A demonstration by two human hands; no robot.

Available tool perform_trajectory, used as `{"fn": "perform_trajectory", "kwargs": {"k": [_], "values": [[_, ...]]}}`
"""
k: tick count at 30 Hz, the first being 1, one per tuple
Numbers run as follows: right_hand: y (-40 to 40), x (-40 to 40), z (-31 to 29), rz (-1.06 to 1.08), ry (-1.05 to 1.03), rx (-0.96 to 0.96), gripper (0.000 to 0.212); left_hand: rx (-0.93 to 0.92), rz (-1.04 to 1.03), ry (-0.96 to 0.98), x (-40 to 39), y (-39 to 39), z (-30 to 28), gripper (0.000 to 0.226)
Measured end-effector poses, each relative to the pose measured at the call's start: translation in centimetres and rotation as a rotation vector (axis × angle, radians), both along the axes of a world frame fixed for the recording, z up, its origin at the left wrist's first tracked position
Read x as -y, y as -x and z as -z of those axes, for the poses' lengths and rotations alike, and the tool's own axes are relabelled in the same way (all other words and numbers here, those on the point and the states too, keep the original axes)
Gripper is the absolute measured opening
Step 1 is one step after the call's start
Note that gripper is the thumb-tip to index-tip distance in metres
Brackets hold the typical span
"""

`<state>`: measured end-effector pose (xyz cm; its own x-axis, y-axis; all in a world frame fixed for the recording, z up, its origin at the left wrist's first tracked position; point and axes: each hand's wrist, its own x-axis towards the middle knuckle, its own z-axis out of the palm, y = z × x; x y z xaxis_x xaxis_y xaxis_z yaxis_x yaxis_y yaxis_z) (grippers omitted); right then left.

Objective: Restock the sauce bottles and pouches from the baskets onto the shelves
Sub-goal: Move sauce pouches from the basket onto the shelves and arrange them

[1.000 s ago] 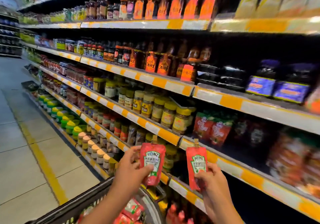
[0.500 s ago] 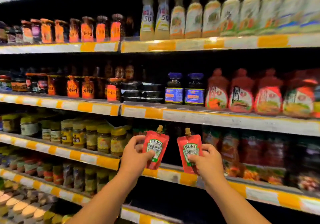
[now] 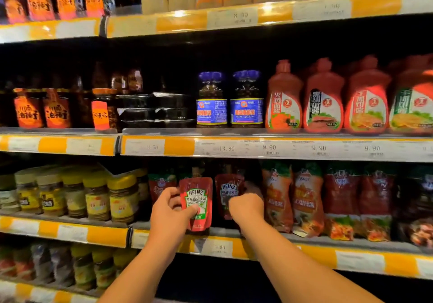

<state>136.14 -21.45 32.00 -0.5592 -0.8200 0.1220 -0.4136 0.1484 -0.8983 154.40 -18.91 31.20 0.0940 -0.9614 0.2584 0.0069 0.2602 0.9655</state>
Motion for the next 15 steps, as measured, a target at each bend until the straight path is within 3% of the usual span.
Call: {"fn": "perform_trajectory", "kwargs": {"k": [3,8,15], "values": [[0.0,3.3,0.4,0.029,0.017,0.025,0.046,0.006,0.018,0.022,0.8,-0.6,0.6,0.040],[-0.4,7.8,1.4,0.100,0.143,-0.020,0.033,0.023,0.039,0.064,2.0,-1.5,1.6,0.039],[-0.5,12.6,1.7,0.088,0.280,-0.148,0.040,0.003,0.090,0.095,2.4,-1.9,1.9,0.039]]}}
